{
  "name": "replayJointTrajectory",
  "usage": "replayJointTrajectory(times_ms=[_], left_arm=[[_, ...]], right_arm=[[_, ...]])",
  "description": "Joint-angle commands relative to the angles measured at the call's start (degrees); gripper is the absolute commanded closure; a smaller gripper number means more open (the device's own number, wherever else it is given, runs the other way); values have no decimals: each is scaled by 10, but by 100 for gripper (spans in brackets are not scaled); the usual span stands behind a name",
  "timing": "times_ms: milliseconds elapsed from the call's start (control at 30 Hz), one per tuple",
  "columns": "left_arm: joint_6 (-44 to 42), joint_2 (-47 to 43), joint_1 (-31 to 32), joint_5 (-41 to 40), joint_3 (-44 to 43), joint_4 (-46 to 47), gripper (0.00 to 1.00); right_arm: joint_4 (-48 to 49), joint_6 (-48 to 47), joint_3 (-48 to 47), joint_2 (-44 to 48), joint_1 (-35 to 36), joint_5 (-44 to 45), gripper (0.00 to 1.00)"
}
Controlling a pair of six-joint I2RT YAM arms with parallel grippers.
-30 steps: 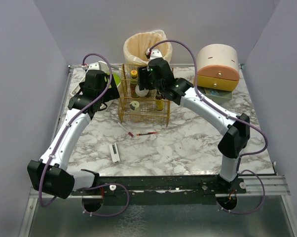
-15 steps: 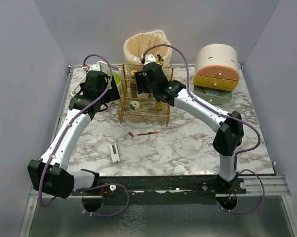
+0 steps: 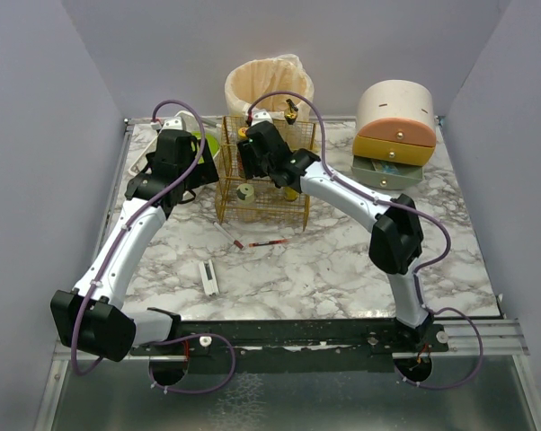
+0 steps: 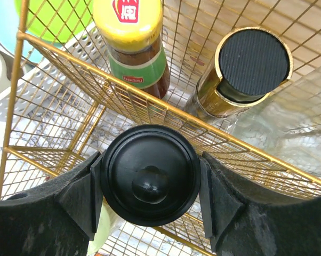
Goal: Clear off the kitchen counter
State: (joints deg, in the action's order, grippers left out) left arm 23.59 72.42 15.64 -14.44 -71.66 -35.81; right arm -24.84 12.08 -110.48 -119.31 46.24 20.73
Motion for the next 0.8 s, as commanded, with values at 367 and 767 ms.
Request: replayJointTrajectory(times_ms=[367, 767], left_arm=[[-2, -4, -6, 18, 3, 10, 1], [-6, -4, -7, 19, 3, 10, 1]], right_arm=[[-16, 26, -49, -52, 1, 2, 76], [-29, 37, -52, -52, 1, 8, 35]])
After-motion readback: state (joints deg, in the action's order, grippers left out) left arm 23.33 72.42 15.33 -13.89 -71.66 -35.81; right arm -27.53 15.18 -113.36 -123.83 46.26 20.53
